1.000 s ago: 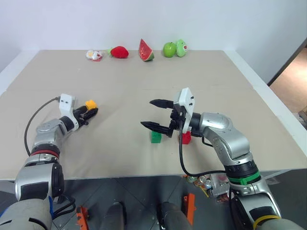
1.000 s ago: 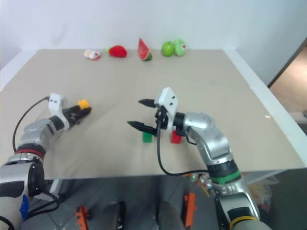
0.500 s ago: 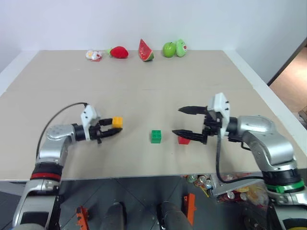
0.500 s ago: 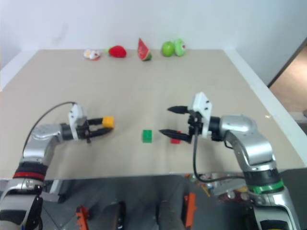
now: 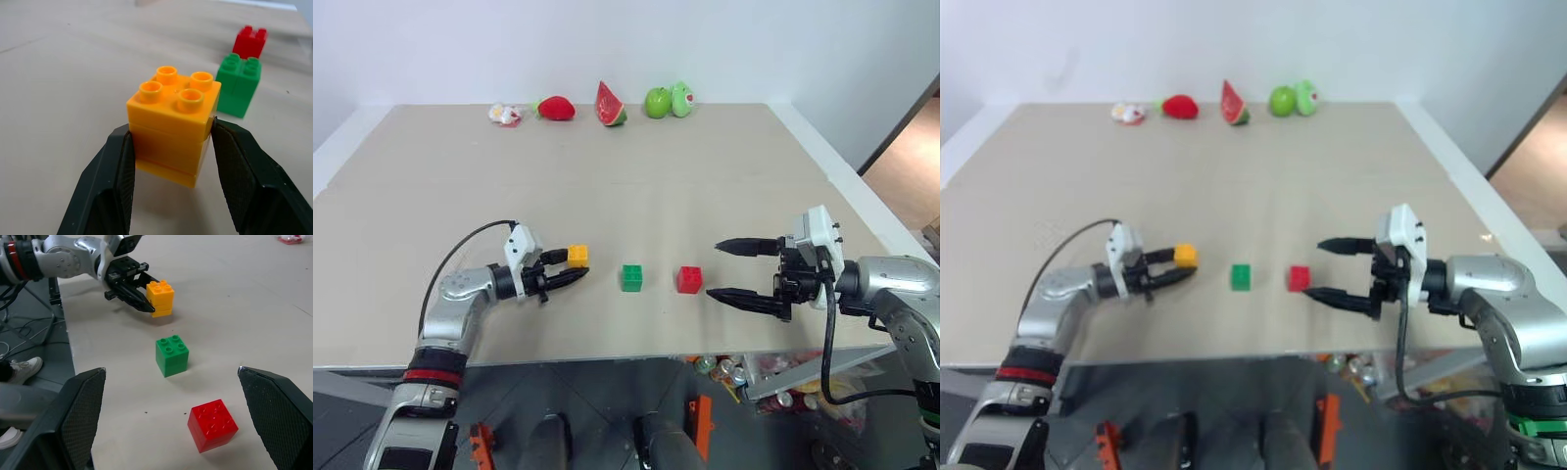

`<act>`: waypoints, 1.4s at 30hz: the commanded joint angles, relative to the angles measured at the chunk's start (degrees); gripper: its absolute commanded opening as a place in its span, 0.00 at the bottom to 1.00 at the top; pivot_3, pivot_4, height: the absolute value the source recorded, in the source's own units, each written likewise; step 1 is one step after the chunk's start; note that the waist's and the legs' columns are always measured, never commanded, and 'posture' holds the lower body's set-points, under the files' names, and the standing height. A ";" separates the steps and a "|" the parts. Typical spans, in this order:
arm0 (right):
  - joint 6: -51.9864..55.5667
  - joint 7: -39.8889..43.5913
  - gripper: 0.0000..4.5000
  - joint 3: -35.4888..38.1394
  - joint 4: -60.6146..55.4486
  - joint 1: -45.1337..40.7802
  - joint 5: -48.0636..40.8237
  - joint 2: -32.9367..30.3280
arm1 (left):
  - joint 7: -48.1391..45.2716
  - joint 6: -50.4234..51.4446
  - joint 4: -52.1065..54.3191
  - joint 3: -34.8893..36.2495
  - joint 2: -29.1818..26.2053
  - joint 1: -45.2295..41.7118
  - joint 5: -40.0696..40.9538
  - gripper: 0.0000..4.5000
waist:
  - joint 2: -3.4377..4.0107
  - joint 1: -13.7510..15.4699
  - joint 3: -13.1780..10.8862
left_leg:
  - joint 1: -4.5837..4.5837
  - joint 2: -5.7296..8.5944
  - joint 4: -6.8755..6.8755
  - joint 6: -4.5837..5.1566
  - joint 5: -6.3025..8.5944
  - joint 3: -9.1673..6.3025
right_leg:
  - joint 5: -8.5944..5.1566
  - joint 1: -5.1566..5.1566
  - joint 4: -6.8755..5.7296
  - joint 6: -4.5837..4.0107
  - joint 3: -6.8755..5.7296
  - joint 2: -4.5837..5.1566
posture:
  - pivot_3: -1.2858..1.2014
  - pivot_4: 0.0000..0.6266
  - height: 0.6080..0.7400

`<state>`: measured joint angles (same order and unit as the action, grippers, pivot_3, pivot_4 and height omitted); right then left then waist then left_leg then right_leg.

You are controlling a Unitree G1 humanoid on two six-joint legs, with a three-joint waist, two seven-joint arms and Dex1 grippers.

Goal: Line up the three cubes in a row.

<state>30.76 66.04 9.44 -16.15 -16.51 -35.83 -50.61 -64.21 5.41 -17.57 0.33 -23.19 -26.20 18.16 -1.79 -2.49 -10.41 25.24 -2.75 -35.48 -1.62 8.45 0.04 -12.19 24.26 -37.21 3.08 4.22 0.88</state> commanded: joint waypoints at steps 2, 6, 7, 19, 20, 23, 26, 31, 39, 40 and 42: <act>0.14 -0.07 1.00 1.27 -2.05 -1.11 -1.70 -0.25 | -0.53 1.32 4.33 0.03 -1.35 1.70 1.50 0.40 | 0.00 -0.02 0.00 | 0.01 0.00 0.02 0.00 0.01 0.01 | -0.01 0.01 0.03 0.01 0.02 0.00 | 0.52 0.24 1.00; 0.28 0.53 1.00 1.20 -2.34 -0.31 -2.15 -0.63 | -1.41 1.65 5.17 0.54 -3.57 3.93 1.71 0.40 | 0.00 -0.03 0.00 | -0.01 0.00 0.05 0.00 0.01 -0.01 | -0.02 0.02 0.03 0.00 0.01 -0.02 | 0.52 0.24 1.00; 0.15 0.50 1.00 1.06 -2.02 -0.35 -1.93 -0.62 | -1.56 1.30 4.93 0.54 -4.20 4.35 1.52 0.40 | 0.00 -0.03 0.00 | -0.01 0.00 0.05 0.00 0.01 -0.01 | -0.02 0.02 0.03 0.00 0.01 -0.02 | 0.52 0.24 1.00; 0.19 0.01 1.00 0.21 -0.56 -2.69 -1.51 0.02 | -1.12 -0.17 1.91 -1.42 -3.03 3.06 0.79 0.40 | 0.00 0.04 0.00 | 0.01 0.03 0.04 0.00 0.01 0.04 | -0.02 0.02 0.05 0.01 0.00 0.08 | 0.52 0.24 1.00; 0.24 0.05 1.00 0.22 -0.55 -2.77 -1.48 -0.06 | -1.26 -0.31 1.80 -1.75 -2.74 2.84 0.61 0.40 | 0.00 0.06 0.00 | 0.02 0.03 0.04 0.00 0.01 0.04 | -0.02 0.02 0.05 0.01 0.00 0.08 | 0.52 0.24 1.00; 0.42 0.11 1.00 0.40 -0.68 -2.88 -1.53 -0.32 | -1.28 -0.58 1.02 -2.31 -1.85 1.58 0.36 0.40 | 0.00 0.06 0.00 | 0.03 0.03 0.04 0.00 0.01 0.04 | -0.02 0.02 0.07 0.01 0.00 0.07 | 0.52 0.24 1.00; 0.54 -0.06 1.00 0.67 -0.99 -2.71 -1.57 -0.44 | -1.19 -0.64 0.01 -2.45 -1.31 0.39 0.44 0.40 | 0.00 0.06 0.00 | 0.03 0.03 0.04 0.00 0.01 0.04 | -0.02 0.03 0.07 0.01 0.00 0.06 | 0.52 0.24 1.00; 0.67 -0.39 1.00 1.29 -1.32 -2.19 -1.71 -0.55 | -2.05 -2.16 -2.42 -2.68 -1.54 -0.32 -0.44 0.40 | 0.00 0.02 0.00 | 0.03 0.03 0.04 0.00 0.01 0.04 | -0.02 0.03 0.07 0.01 0.01 0.05 | 0.52 0.24 1.00; 0.51 -0.53 1.00 1.05 -0.82 -2.84 -1.50 -0.45 | -2.61 -3.86 -5.25 -2.08 -2.41 -0.70 -0.93 0.40 | 0.00 0.02 0.00 | 0.03 0.03 0.04 0.00 0.01 0.03 | -0.02 0.03 0.06 0.01 0.01 0.05 | 0.52 0.24 1.00; 0.47 -0.52 1.00 1.00 -0.72 -2.96 -1.46 -0.43 | -2.62 -4.10 -5.48 -2.16 -2.43 -0.57 -1.02 0.40 | 0.00 0.02 0.00 | 0.02 0.03 0.04 0.00 0.01 0.03 | -0.02 0.03 0.06 0.01 0.01 0.05 | 0.52 0.24 1.00; 0.39 -0.47 1.00 0.92 -0.52 -3.16 -1.37 -0.43 | -2.58 -4.56 -5.63 -2.44 -2.41 -0.22 -1.21 0.40 | 0.00 0.02 0.00 | 0.01 0.03 0.04 0.00 0.01 0.03 | -0.02 0.02 0.06 0.01 0.01 0.05 | 0.52 0.24 1.00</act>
<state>31.49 65.79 8.99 -16.39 -18.54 -36.84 -50.34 -66.72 1.75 -23.08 -2.41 -25.11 -26.22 17.59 -1.79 -2.47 -10.41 25.26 -2.72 -35.44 -1.62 8.46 0.07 -12.21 24.29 -37.15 3.09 4.23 0.93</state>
